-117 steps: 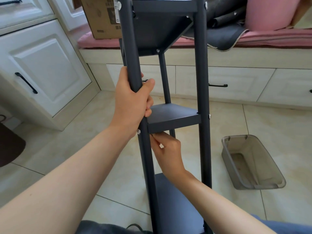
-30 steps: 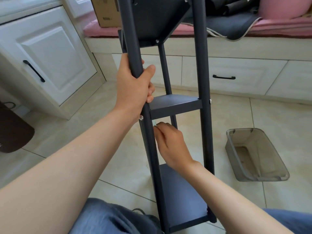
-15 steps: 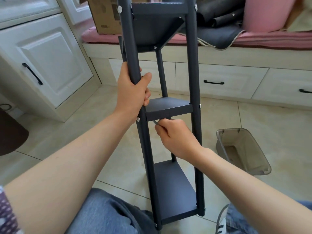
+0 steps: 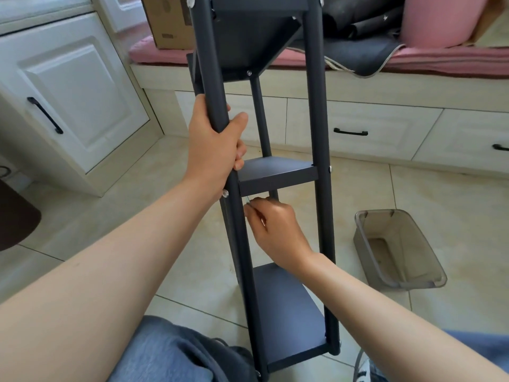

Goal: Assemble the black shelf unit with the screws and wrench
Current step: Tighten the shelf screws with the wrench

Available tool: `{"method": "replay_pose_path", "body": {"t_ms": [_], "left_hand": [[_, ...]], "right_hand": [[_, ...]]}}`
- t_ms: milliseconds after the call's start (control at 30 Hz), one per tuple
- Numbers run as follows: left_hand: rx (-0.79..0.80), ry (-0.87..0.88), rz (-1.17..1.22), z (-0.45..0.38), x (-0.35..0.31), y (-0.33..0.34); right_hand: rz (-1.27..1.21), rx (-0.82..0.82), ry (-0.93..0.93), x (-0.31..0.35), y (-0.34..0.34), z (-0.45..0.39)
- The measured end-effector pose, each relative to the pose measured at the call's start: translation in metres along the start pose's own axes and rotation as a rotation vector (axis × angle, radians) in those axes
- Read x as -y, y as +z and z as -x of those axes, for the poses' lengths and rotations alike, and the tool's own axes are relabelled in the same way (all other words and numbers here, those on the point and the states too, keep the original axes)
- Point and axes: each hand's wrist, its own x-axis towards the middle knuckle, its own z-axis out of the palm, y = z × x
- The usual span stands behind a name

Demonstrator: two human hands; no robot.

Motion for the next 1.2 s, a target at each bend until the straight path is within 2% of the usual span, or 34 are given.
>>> {"method": "replay_pose_path", "body": {"t_ms": [200, 567, 733, 833, 900, 1067, 1133, 1200], "left_hand": [[-0.012, 0.003, 0.016, -0.002, 0.002, 0.003], [0.011, 0.033, 0.015, -0.003, 0.002, 0.010], [-0.009, 0.042, 0.021, 0.001, -0.001, 0.018], [-0.007, 0.038, 0.051, 0.003, -0.004, 0.027], [0.004, 0.037, 0.059, 0.005, -0.007, 0.031], [0.027, 0.036, 0.042, 0.008, -0.012, 0.038], [0.045, 0.038, 0.034, 0.011, -0.016, 0.038], [0.077, 0.041, 0.014, 0.014, -0.018, 0.038]], "right_hand": [[-0.071, -0.106, -0.016, -0.004, 0.018, -0.004], [-0.120, -0.245, -0.191, -0.014, 0.032, -0.021], [-0.120, -0.207, -0.169, -0.013, 0.024, -0.021], [-0.097, -0.123, -0.143, -0.012, 0.005, -0.012], [0.009, -0.045, -0.134, -0.015, -0.013, -0.003], [0.193, 0.307, 0.123, -0.011, -0.066, 0.017], [0.137, 0.290, 0.248, -0.002, -0.082, 0.026], [0.018, 0.196, 0.383, 0.009, -0.090, 0.035]]}}
